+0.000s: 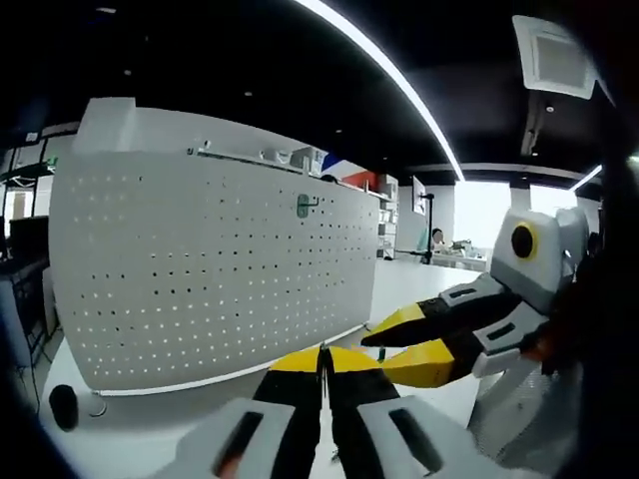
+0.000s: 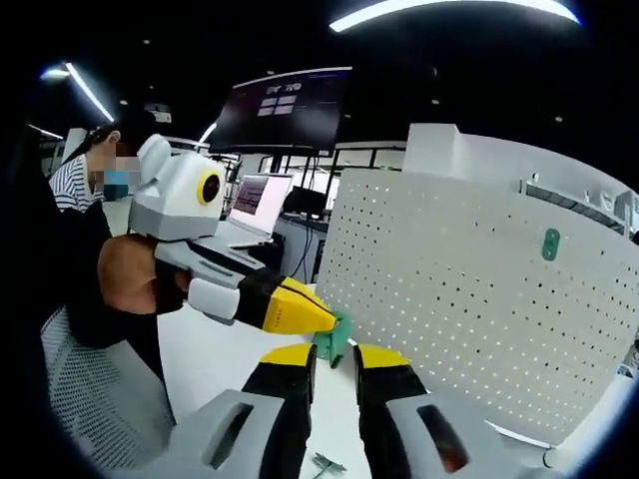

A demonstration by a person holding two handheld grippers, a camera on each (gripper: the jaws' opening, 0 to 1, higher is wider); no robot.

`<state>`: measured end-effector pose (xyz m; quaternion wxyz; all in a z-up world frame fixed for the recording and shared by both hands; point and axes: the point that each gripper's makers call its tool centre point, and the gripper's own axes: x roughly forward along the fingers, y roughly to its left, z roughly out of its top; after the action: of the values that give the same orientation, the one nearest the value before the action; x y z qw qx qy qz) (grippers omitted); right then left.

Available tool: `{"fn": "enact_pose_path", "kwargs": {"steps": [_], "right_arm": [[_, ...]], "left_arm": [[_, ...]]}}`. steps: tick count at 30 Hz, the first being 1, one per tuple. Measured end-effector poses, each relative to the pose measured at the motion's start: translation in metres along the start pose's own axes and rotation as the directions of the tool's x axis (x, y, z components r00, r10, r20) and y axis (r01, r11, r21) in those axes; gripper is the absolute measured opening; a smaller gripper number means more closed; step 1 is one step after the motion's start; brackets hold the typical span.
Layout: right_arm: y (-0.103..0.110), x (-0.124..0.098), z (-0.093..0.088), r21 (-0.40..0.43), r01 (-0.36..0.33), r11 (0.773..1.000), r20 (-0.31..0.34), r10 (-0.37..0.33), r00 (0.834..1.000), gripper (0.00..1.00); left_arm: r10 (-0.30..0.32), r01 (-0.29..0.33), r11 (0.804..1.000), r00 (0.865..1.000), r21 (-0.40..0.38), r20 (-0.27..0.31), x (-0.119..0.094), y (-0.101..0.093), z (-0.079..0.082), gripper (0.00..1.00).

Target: Insert the hook assembly into the mounting plate slot until the hook locks in place.

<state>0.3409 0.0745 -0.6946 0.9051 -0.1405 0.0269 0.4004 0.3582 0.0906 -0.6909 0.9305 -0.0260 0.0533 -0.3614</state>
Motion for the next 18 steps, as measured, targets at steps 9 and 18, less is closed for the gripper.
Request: {"fn": "enact_pose_path", "kwargs": {"steps": [9,18], "right_arm": [[-0.001,0.0,-0.001,0.003,0.001,1.0,-0.001,-0.001,1.0,0.06],[-0.002,0.001,-0.001,0.0,0.001,1.0,0.003,-0.001,1.0,0.03]], "left_arm": [[-0.027,0.028,0.999,0.999,-0.04,0.025,0.001,-0.007,0.002,0.01],[-0.045,0.047,0.997,0.998,-0.057,0.038,0.001,-0.012,0.004,0.01]]}}
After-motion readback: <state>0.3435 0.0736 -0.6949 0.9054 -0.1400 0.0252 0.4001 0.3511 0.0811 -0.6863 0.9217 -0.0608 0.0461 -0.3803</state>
